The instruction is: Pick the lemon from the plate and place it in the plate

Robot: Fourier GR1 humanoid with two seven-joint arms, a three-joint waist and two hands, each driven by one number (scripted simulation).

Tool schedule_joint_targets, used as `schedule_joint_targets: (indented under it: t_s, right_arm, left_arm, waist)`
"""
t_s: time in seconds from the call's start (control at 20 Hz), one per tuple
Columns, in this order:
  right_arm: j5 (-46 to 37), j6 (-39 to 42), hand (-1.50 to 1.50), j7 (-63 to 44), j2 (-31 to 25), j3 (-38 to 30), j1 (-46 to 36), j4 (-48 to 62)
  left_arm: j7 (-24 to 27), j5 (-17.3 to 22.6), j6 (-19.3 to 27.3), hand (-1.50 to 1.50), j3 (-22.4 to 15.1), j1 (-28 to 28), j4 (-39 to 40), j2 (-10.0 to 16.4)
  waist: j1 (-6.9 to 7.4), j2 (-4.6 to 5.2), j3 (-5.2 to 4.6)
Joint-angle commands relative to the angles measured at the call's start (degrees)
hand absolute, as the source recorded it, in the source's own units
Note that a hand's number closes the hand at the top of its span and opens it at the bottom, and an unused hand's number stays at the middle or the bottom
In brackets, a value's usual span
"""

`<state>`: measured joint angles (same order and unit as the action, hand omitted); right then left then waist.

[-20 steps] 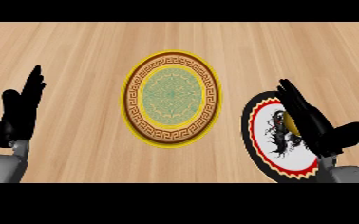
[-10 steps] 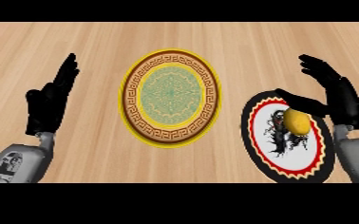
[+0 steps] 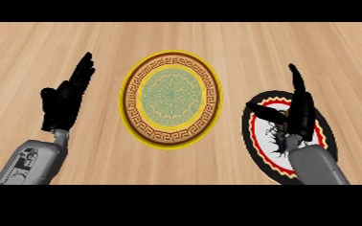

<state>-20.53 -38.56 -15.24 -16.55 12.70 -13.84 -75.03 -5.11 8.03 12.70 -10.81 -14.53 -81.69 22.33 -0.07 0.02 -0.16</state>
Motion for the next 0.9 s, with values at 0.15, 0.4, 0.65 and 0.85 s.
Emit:
schedule_joint_targets:
  t_s: [0.15,0.4,0.65,0.85]
  right_arm:
    - [-18.5,1.5,-1.5,-21.1,-6.8,3.7,0.6,-17.2]
    - [-14.9,21.8,-1.5,-35.4,-15.0,2.2,2.0,-23.1]
    - [-7.9,37.0,-1.5,-48.7,-17.6,0.8,-2.2,-28.8]
    - [-5.3,41.6,-1.5,-53.1,-17.8,0.4,-0.4,-30.5]
  left_arm:
    - [0.4,-0.7,-1.1,0.0,1.3,-0.8,1.9,-0.2]
    - [1.3,-1.8,0.6,0.0,1.3,-0.6,2.2,-1.5]
    - [-0.8,-1.2,-1.3,0.0,2.3,-5.1,4.8,-1.3]
    - [2.1,-1.4,-2.7,0.0,1.6,2.5,-0.2,-0.8]
  waist:
    - [-1.26,-0.47,-0.05]
    - [-1.69,-0.55,-0.11]
    - [-1.13,-0.15,0.0]
    - [0.21,-0.23,0.1]
